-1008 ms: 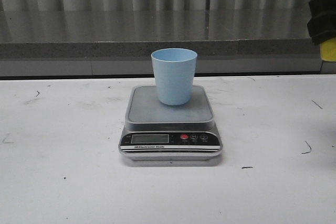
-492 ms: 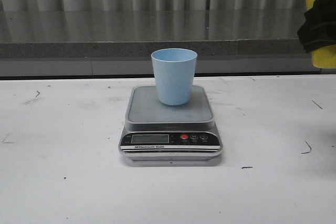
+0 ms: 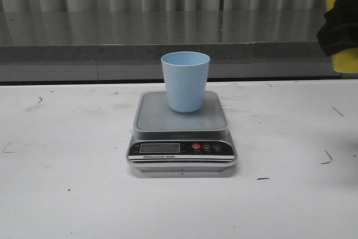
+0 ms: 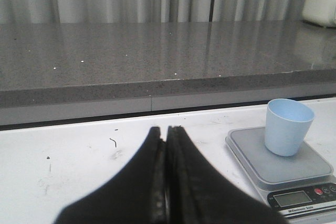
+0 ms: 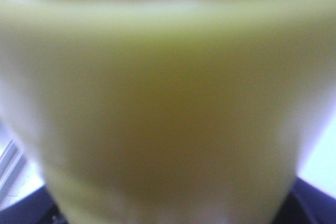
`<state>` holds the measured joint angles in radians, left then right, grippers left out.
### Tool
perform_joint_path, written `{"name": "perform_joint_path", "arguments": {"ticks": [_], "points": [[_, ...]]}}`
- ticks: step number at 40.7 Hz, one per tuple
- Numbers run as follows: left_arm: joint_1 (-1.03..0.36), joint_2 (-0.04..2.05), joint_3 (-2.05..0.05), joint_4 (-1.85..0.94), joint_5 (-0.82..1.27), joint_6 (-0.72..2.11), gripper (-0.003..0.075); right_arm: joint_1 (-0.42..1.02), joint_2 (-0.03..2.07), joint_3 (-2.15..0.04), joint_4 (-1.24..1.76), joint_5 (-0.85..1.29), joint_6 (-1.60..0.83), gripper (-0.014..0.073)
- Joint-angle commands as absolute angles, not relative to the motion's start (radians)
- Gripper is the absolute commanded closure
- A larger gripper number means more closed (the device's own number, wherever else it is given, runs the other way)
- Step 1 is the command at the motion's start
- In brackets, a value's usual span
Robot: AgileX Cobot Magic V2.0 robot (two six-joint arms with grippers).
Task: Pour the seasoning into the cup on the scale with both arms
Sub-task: 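Lower the yellow bottle to the table with the right gripper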
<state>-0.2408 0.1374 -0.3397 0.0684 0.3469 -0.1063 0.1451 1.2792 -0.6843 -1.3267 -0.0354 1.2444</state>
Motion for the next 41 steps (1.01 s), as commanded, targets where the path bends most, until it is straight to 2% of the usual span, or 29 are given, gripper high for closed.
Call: {"name": "perform_joint_path", "arguments": {"ticks": [1, 23, 29, 33, 41], "points": [[-0.241, 0.148, -0.365, 0.062, 0.258, -0.116, 0.0740, 0.141, 1.238, -0.716, -1.338, -0.060, 1.249, 0.0300], [-0.241, 0.148, -0.365, 0.062, 0.258, -0.116, 0.0740, 0.141, 1.238, -0.716, -1.272, -0.067, 1.223, 0.0300], [-0.241, 0.148, -0.365, 0.062, 0.258, -0.116, 0.0740, 0.141, 1.238, -0.716, -1.080, -0.078, 0.980, 0.0300], [-0.241, 0.148, -0.365, 0.062, 0.258, -0.116, 0.0740, 0.140, 1.238, -0.708, -0.838, -0.105, 0.750, 0.0300], [-0.241, 0.148, -0.365, 0.062, 0.258, -0.116, 0.0740, 0.140, 1.238, -0.598, -0.279, -0.320, 0.186, 0.0300]]}}
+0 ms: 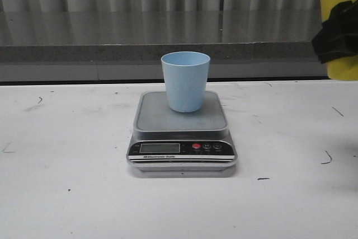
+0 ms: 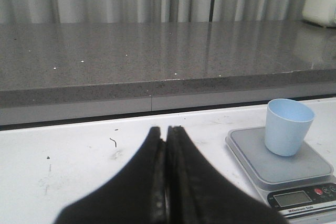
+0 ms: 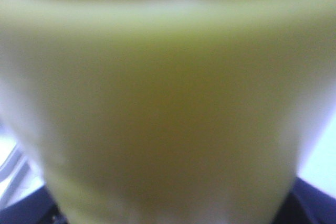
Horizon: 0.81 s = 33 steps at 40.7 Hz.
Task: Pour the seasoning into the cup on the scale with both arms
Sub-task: 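Lower the yellow bottle to the table with the right gripper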
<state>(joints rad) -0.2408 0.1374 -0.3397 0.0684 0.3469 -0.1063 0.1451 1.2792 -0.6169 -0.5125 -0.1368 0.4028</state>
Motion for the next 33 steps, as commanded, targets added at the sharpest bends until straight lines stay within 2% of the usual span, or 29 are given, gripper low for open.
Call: {"name": "perform_joint_path", "arguments": {"ticks": [1, 7, 17, 33], "points": [[-0.241, 0.148, -0.365, 0.062, 0.258, -0.116, 0.0740, 0.140, 1.238, -0.580, -0.252, -0.355, 0.149, 0.0300], [-0.241, 0.148, -0.365, 0.062, 0.258, -0.116, 0.0740, 0.140, 1.260, -0.475, -0.099, -0.587, 0.055, 0.0300], [-0.241, 0.148, -0.365, 0.062, 0.258, -0.116, 0.0740, 0.140, 1.467, -0.420, -0.058, -0.857, 0.055, 0.0297], [-0.241, 0.148, -0.365, 0.062, 0.258, -0.116, 0.0740, 0.140, 1.710, -0.420, -0.058, -1.043, 0.056, 0.0297]]}}
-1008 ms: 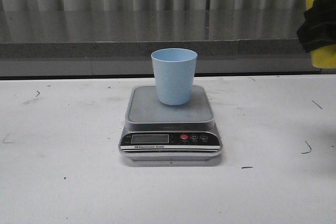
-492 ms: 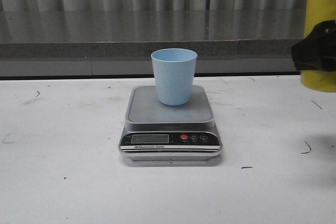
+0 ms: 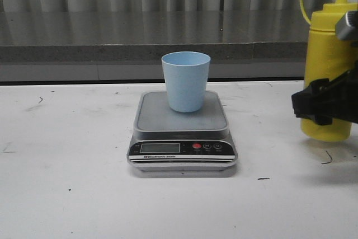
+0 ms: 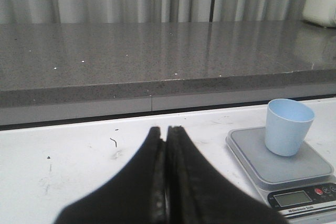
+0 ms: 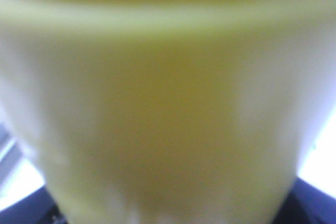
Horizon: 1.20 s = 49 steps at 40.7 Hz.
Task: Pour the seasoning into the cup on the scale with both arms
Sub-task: 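Lower the yellow bottle to the table with the right gripper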
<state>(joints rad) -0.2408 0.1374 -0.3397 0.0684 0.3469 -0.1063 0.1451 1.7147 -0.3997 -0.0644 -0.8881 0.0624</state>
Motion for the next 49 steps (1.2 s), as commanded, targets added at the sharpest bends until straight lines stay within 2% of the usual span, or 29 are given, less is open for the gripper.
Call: {"name": "perform_joint_path", "arguments": {"ticks": [1, 11, 14, 22, 28, 37, 49], "points": [[-0.241, 0.148, -0.365, 0.062, 0.258, -0.116, 0.0740, 0.140, 1.721, -0.420, -0.058, -1.053, 0.056, 0.0297], [-0.241, 0.148, -0.365, 0.062, 0.258, -0.116, 0.0740, 0.140, 1.748, -0.410, -0.058, -1.084, 0.056, 0.0286], [-0.241, 0.148, -0.365, 0.062, 0.258, -0.116, 0.0740, 0.140, 1.749, -0.407, -0.058, -1.085, 0.056, 0.0245], [-0.241, 0.148, -0.365, 0.062, 0.258, -0.116, 0.0740, 0.140, 1.749, -0.407, -0.058, -1.079, 0.056, 0.0046], [-0.241, 0.148, -0.365, 0.062, 0.258, -0.116, 0.0740, 0.140, 1.749, -0.403, -0.058, -1.078, 0.056, -0.0030], [-0.241, 0.148, -0.365, 0.062, 0.258, -0.116, 0.0740, 0.140, 1.749, -0.379, -0.051, -1.091, 0.056, -0.0042], [-0.241, 0.148, -0.365, 0.062, 0.258, -0.116, 0.0740, 0.140, 1.748, -0.288, -0.043, -1.270, 0.055, -0.0041]]}}
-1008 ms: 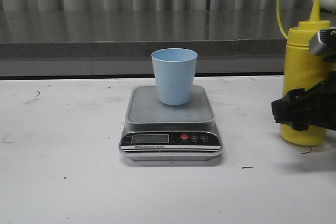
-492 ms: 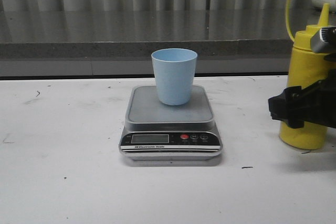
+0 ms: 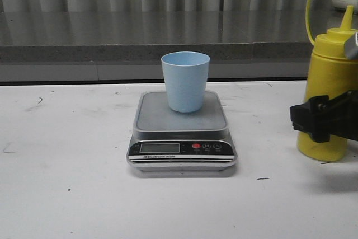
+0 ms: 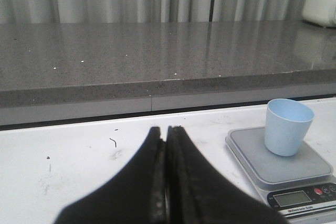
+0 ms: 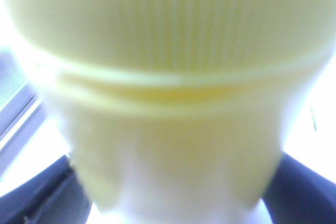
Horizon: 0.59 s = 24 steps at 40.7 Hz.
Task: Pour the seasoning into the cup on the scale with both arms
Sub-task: 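Lower the yellow bottle to the table with the right gripper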
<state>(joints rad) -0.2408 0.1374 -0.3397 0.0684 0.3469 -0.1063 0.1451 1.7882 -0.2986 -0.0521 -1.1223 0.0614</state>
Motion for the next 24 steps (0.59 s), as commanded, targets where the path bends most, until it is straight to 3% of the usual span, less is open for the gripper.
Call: {"name": "perform_joint_path", "arguments": {"ticks": [1, 11, 24], "points": [[-0.241, 0.148, -0.365, 0.062, 0.258, -0.116, 0.0740, 0.140, 1.745, -0.281, -0.043, -1.274, 0.055, -0.0041], [-0.241, 0.148, -0.365, 0.062, 0.258, -0.116, 0.0740, 0.140, 1.688, -0.185, 0.012, -1.286, 0.055, -0.0041], [-0.241, 0.148, -0.365, 0.062, 0.258, -0.116, 0.0740, 0.140, 1.455, -0.073, 0.061, -1.263, 0.055, -0.0038]]}}
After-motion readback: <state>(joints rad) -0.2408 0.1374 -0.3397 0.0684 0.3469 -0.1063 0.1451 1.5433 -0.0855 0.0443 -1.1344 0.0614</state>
